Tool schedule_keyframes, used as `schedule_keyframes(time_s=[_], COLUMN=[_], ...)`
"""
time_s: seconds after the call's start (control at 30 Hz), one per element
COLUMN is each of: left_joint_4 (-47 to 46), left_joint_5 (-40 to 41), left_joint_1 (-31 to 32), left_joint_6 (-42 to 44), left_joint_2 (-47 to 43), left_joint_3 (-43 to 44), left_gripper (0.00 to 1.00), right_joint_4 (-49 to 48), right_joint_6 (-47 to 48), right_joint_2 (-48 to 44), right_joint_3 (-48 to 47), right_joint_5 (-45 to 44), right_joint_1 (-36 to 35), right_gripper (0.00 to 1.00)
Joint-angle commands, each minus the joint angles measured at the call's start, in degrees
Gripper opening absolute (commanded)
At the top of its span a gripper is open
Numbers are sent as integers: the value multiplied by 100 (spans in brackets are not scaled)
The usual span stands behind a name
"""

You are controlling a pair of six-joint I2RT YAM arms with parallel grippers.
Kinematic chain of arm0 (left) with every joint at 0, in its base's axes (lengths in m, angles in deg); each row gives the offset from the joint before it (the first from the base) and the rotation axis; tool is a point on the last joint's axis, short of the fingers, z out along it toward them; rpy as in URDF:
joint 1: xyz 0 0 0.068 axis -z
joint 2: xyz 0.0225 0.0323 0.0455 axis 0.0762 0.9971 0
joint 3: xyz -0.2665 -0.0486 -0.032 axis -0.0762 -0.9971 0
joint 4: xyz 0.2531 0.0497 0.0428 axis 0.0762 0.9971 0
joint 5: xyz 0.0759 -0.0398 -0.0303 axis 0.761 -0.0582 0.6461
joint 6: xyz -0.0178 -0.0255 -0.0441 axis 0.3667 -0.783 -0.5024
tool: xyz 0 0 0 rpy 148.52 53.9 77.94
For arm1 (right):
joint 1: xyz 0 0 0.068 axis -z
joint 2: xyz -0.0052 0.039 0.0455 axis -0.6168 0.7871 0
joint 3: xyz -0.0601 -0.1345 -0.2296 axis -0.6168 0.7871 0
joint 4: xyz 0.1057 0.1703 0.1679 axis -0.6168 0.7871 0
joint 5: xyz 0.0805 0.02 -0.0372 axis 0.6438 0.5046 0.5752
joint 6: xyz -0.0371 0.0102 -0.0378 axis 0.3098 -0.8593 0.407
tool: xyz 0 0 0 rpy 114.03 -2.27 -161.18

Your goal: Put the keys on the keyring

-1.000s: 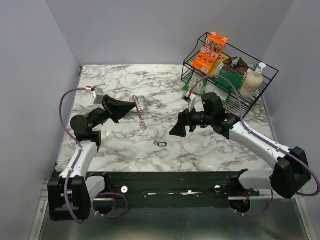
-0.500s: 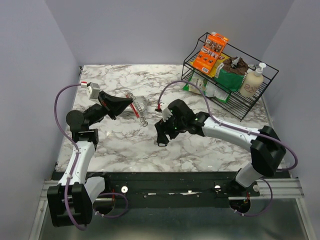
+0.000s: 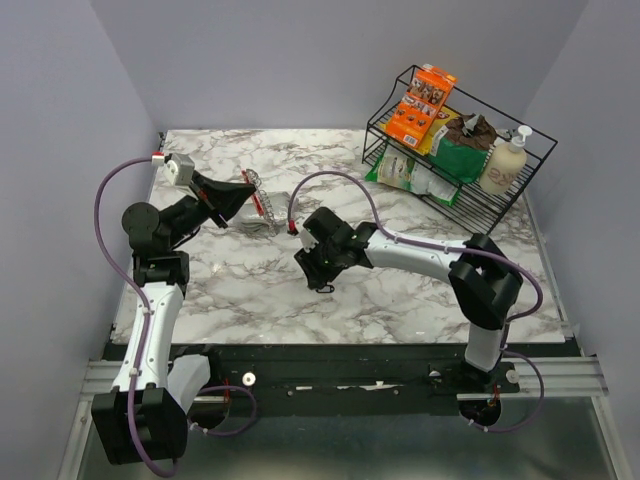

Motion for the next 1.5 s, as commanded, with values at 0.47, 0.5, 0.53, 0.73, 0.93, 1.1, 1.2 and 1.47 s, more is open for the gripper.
schedule_keyframes(time_s=[0.47, 0.5, 0.53, 0.73, 0.93, 1.1, 1.2, 1.47], left_joint_4=[169, 169, 160, -86, -209, -297, -297, -271], left_joint_5=[87, 78, 69, 8, -28, -28, -28, -80], left_joint_1=[-52, -44, -52, -52, -52, -52, -44, -52], left_joint_6=[145, 137, 137, -39, -74, -118, -118, -74], left_joint_2=[-89, -89, -89, -89, -98, -98, -98, -124], left_joint_3=[-25, -25, -34, -130, -201, -245, -271, -263], left_gripper=[0, 0, 0, 0, 0, 0, 0, 0], right_joint_4=[169, 160, 151, 134, 63, 37, 11, -103], right_joint_6=[-37, -46, -46, -64, -90, -108, -108, -108], right_joint_2=[732, 758, 775, 837, 837, 916, 890, 521], right_joint_3=[-285, -285, -285, -293, -302, -337, -311, -65], right_joint_5=[-310, -319, -328, -451, -460, -495, -495, -539], right_joint_1=[-223, -223, -223, -223, -223, -223, -231, -223], right_gripper=[35, 35, 35, 35, 29, 14, 7, 0])
